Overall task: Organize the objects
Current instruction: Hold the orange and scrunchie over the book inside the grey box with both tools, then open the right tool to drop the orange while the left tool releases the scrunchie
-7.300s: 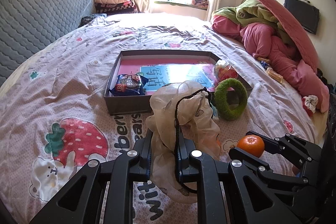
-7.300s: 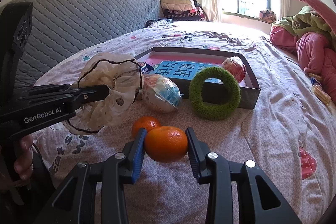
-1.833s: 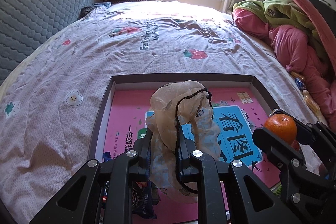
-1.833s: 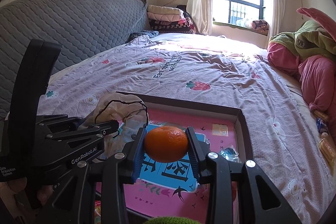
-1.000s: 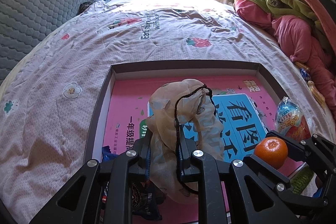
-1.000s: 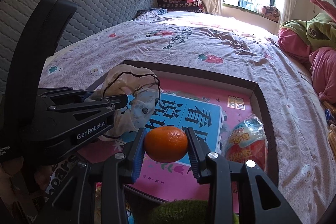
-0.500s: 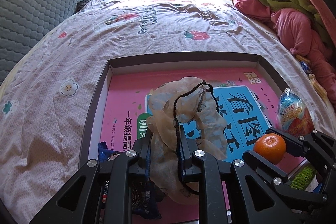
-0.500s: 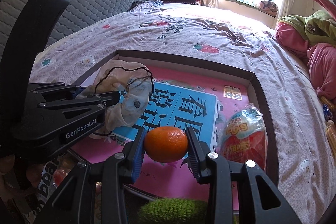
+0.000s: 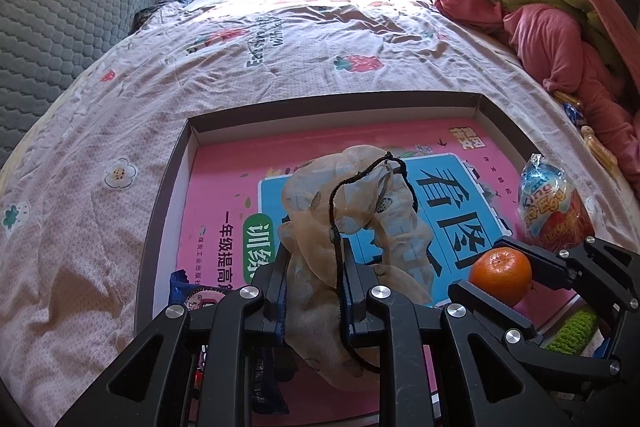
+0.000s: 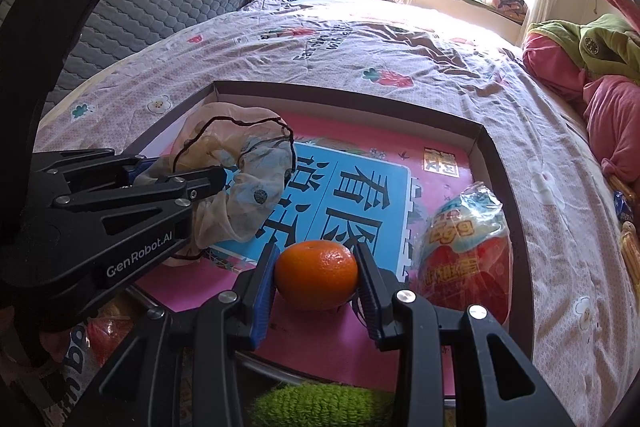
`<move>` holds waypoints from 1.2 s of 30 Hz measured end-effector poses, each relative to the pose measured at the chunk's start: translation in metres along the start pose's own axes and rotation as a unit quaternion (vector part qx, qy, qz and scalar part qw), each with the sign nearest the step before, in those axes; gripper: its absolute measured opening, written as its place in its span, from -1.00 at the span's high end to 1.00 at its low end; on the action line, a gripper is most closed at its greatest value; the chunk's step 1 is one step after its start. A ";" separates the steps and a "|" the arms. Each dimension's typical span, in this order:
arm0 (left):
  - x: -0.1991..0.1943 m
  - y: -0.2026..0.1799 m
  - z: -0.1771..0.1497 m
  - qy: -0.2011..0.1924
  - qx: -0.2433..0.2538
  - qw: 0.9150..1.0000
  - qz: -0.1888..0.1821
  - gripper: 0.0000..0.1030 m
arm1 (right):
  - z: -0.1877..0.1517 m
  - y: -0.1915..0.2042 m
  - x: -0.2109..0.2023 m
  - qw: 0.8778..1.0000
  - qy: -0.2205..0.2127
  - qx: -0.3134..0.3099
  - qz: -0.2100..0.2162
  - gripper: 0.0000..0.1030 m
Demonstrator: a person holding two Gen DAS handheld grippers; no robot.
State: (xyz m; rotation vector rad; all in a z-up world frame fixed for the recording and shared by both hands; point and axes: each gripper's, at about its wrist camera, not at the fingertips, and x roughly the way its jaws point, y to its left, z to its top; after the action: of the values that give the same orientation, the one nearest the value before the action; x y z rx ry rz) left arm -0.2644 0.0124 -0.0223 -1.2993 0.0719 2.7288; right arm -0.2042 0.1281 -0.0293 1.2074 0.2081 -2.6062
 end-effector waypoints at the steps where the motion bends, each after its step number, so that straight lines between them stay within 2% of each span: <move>1: 0.000 -0.001 0.000 0.000 0.002 1.000 0.001 0.56 | -0.001 0.000 0.000 1.000 0.001 0.000 0.000 0.26; 13: -0.002 -0.010 -0.001 -0.005 0.019 1.000 0.006 0.52 | 0.000 -0.004 0.000 1.000 0.007 0.009 0.001 0.26; 25: -0.003 -0.012 -0.001 -0.007 0.021 1.000 0.006 0.45 | 0.002 -0.015 -0.015 1.000 -0.019 0.023 0.001 0.23; 30: -0.003 -0.014 -0.002 -0.011 0.021 1.000 0.013 0.18 | 0.004 -0.025 -0.023 0.999 -0.034 0.042 0.001 0.17; 36: -0.005 -0.010 -0.001 -0.010 0.010 1.000 0.004 0.15 | 0.005 -0.028 -0.025 0.998 -0.038 0.046 0.002 0.15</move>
State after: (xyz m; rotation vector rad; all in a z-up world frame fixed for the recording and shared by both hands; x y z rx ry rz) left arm -0.2591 0.0219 -0.0190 -1.2688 0.1019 2.7402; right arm -0.2005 0.1579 -0.0064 1.1347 0.0718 -2.6784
